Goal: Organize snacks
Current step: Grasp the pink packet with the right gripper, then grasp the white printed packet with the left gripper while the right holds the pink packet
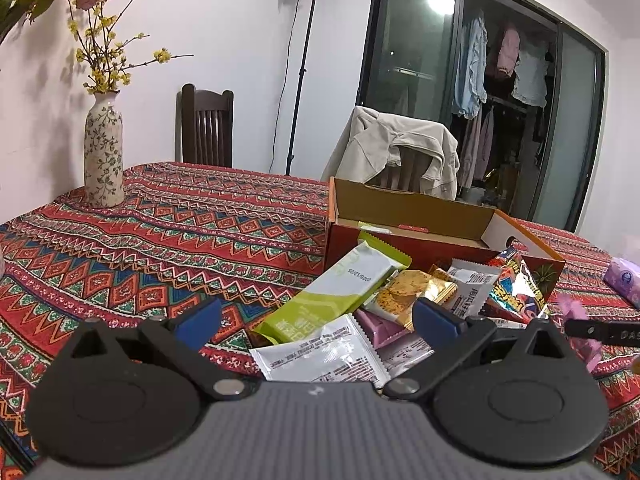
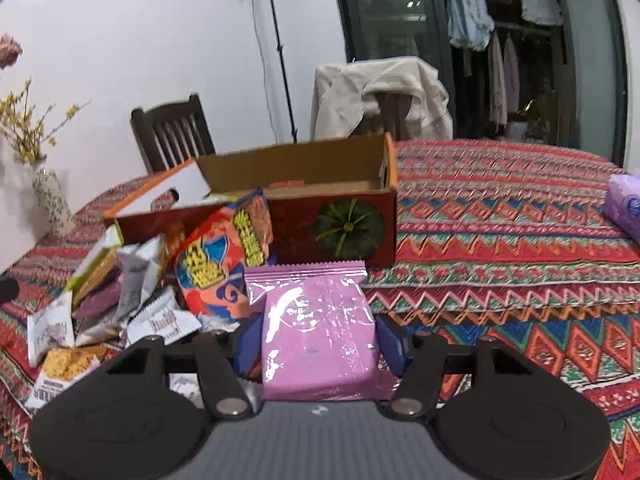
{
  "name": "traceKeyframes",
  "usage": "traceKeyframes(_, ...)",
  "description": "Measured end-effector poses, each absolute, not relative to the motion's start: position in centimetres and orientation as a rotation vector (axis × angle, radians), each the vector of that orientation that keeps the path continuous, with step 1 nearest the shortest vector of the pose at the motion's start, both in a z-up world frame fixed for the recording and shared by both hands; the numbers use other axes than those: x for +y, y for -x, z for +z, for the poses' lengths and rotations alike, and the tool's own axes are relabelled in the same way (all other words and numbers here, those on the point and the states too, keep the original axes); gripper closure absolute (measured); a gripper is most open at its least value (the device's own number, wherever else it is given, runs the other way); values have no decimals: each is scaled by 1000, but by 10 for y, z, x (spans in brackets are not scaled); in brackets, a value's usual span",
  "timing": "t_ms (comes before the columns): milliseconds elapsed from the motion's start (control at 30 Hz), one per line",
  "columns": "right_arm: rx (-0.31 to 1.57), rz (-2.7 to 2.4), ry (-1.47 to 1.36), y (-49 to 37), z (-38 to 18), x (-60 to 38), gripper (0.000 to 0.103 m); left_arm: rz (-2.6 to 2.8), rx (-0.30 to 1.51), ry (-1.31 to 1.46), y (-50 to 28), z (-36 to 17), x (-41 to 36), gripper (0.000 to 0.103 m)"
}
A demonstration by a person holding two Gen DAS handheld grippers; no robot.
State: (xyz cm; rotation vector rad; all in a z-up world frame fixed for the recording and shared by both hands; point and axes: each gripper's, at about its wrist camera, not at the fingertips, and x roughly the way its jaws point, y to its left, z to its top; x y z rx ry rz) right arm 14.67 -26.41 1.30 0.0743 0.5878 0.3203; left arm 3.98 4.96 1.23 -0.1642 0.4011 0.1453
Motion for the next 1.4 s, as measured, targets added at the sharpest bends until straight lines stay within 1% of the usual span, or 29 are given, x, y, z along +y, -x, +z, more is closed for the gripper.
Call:
traceKeyframes(400, 420, 281, -73, -118, 34, -245, 43, 149, 475, 154, -58, 4, 62, 0)
traceKeyframes(700, 415, 281, -62, -114, 25, -240, 43, 154, 557, 161, -78, -8, 53, 0)
traceKeyframes(1000, 439, 290, -46, -114, 14, -236, 43, 255, 651, 103, -98, -23, 41, 0)
traceKeyframes(1033, 440, 290, -50, -114, 14, -236, 43, 259, 655, 112, -98, -24, 43, 1)
traceKeyframes(1067, 442, 290, -55, -115, 14, -237, 43, 262, 660, 116, -98, -24, 43, 6)
traceKeyframes(1100, 444, 291, -59, -115, 14, -237, 43, 259, 672, 114, -98, -25, 43, 15)
traceKeyframes(1200, 445, 289, -69, -115, 13, -238, 43, 265, 677, 100, -95, -25, 41, 24)
traceKeyframes(1267, 445, 288, -72, -115, 13, -239, 43, 256, 678, 97, -91, -25, 40, 25)
traceKeyframes(1333, 444, 287, -74, -115, 13, -239, 43, 246, 680, 99, -85, -25, 38, 21)
traceKeyframes(1367, 443, 287, -75, -115, 13, -238, 43, 237, 681, 105, -82, -25, 38, 17)
traceKeyframes(1400, 441, 286, -76, -115, 13, -238, 43, 231, 681, 109, -78, -25, 39, 16)
